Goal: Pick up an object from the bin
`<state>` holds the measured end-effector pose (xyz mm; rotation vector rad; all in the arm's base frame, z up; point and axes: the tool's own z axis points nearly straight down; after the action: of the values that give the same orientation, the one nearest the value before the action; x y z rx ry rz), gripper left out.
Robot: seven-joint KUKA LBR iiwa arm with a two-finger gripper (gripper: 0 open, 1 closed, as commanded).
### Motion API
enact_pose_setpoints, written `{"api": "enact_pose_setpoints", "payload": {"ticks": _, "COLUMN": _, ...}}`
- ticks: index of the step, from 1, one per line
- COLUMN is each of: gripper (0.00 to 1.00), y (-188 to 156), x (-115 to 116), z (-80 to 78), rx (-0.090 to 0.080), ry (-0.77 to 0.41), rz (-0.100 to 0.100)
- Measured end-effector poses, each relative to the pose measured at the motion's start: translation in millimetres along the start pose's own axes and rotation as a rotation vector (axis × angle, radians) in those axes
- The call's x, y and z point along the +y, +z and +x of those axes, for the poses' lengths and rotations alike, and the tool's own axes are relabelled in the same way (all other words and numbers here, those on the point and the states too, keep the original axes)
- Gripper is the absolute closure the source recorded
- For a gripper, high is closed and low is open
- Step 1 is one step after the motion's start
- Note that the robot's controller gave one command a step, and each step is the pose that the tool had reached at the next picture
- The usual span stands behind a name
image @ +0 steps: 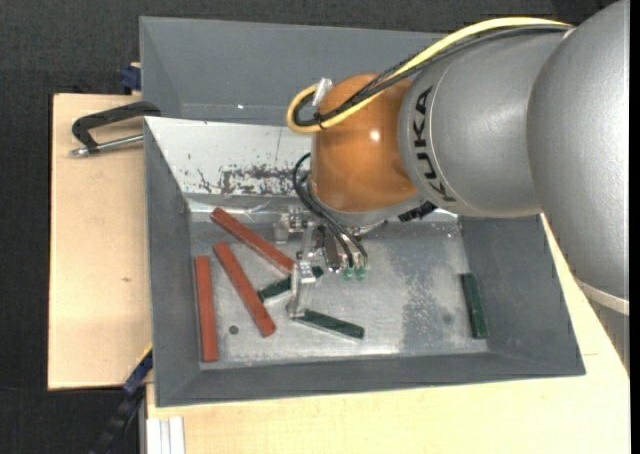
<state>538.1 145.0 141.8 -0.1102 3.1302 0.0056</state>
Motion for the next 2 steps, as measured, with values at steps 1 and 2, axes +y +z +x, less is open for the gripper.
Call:
{"api": "enact_pose_setpoints", "payload": {"ticks": 1, "gripper": 0.00, "y": 13.0, "x": -5.1, "z": 2.1, "rx": 0.005, "ry": -0.019, "rz": 0.000}}
{"api": "enact_pose_setpoints", "payload": {"ticks": 2, "gripper": 1.00, "y": 71.1, "x": -57.7, "z": -52.7, "rx": 0.005, "ry": -0.240, "rz": 0.001}}
